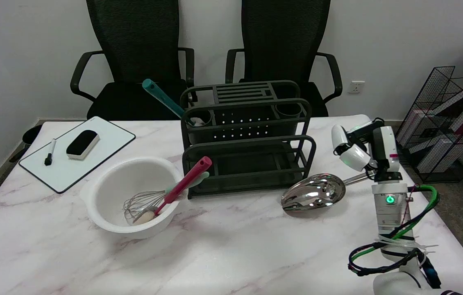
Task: Pick up the blue sponge bottle brush.
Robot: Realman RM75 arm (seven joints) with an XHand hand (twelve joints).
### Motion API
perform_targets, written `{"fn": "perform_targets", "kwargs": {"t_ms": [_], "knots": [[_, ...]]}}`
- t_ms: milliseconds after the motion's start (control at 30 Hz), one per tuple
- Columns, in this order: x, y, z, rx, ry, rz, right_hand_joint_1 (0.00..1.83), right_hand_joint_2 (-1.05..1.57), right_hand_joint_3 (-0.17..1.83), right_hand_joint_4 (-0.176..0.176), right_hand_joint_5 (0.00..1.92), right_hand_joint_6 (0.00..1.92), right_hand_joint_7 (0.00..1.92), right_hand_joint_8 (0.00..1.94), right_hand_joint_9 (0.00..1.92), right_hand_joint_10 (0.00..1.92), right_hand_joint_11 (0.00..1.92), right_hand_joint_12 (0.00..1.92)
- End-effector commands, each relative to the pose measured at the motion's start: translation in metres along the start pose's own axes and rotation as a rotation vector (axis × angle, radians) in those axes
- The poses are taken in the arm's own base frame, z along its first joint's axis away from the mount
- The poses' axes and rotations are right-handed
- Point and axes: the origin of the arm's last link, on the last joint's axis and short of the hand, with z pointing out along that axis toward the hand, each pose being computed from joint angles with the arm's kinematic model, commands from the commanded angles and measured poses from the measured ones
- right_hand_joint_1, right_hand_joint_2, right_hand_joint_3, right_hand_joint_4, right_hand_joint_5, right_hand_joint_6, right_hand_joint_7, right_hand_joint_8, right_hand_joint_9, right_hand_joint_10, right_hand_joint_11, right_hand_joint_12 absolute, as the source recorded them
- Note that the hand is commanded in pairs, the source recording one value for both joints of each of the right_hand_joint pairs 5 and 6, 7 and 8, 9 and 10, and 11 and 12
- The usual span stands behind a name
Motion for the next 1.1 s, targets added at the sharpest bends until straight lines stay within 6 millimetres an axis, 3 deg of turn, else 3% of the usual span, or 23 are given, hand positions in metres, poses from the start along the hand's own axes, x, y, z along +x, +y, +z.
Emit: {"fn": "perform_targets", "kwargs": {"t_ms": [33, 467, 867, 1033, 1100], "knots": [[-0.026, -0.011, 0.011, 0.022, -0.116, 0.000, 0.90, 1.11, 0.83, 0.000, 1.92, 1.92, 1.92, 1.92, 1.85, 1.85, 1.71, 1.71], [-0.040, -0.026, 0.026, 0.074, -0.120, -0.011, 0.88, 1.15, 0.82, 0.000, 1.92, 1.92, 1.92, 1.92, 1.83, 1.83, 1.68, 1.68], [-0.080, -0.036, 0.047, 0.042, -0.211, 0.007, 0.87, 1.14, 0.81, 0.000, 1.90, 1.90, 1.92, 1.92, 1.79, 1.79, 1.65, 1.65], [-0.088, -0.042, 0.057, 0.054, -0.194, 0.029, 0.89, 0.88, 0.80, 0.000, 1.56, 1.56, 1.74, 1.74, 1.60, 1.60, 1.54, 1.54], [-0.093, -0.044, 0.061, 0.058, -0.204, 0.021, 0.99, 0.40, 1.04, 0.000, 1.13, 1.13, 1.45, 1.45, 1.23, 1.23, 1.32, 1.32]]}}
